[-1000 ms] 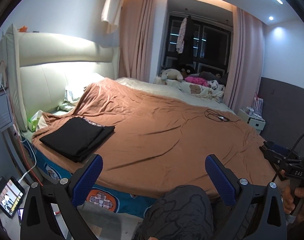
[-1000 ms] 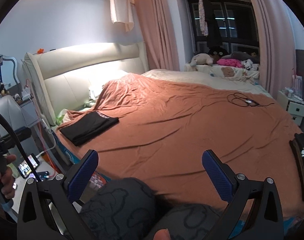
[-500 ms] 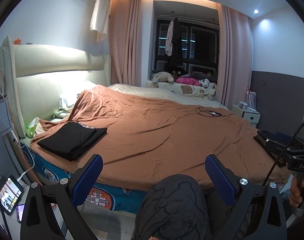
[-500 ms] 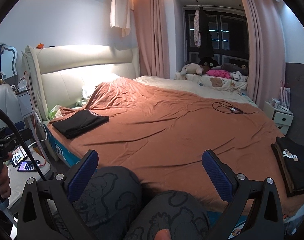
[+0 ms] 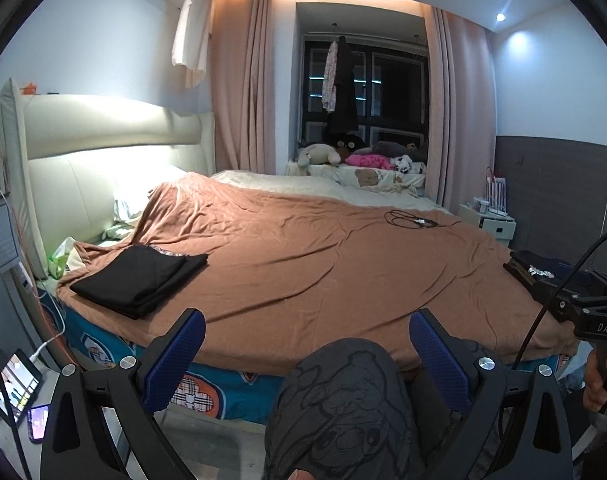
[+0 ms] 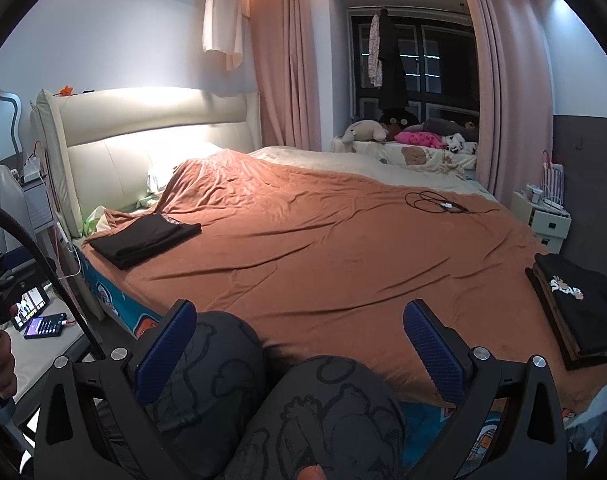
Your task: Fold small clothes
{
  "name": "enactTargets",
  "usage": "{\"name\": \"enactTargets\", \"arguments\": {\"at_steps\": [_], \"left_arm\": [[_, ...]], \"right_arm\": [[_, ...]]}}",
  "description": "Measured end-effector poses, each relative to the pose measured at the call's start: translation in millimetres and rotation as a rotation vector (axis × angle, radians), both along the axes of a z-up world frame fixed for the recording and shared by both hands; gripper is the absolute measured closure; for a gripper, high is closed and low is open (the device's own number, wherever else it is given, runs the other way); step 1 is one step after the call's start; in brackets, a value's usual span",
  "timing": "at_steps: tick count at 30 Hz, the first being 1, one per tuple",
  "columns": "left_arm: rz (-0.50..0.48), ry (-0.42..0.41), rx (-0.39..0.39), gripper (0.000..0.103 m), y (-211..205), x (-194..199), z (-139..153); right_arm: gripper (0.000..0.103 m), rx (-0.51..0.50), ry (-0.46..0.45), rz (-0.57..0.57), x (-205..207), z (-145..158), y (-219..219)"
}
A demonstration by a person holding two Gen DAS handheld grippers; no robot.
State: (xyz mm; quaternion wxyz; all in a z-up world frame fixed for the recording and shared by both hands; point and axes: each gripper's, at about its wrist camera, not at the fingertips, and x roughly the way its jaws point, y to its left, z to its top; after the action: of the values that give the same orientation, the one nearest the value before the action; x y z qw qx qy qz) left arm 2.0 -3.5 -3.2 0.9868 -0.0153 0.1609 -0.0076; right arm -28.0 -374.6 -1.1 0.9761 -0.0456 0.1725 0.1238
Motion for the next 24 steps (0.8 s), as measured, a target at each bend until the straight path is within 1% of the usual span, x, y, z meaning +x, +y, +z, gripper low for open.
{"name": "enactTargets", "arguments": {"at_steps": [7, 17, 24], "left_arm": [[0.002, -0.001, 0.009, 0.0, -1.9, -1.7, -0.9], [-0.001, -0.001, 0.021, 0.0, -5.4, -4.2, -2.0], [-0.006, -0.004, 0.021, 0.0, -7.9, -7.0, -1.2]], "right_arm": [[0.0, -0.014, 0.031, -0.016, 7.7, -0.2, 6.7], [0.0, 0.025, 0.045, -0.018, 3.9, 2.7, -7.4], [0.0, 0.024, 0.051, -0.022, 3.0, 0.8, -12.7]]}}
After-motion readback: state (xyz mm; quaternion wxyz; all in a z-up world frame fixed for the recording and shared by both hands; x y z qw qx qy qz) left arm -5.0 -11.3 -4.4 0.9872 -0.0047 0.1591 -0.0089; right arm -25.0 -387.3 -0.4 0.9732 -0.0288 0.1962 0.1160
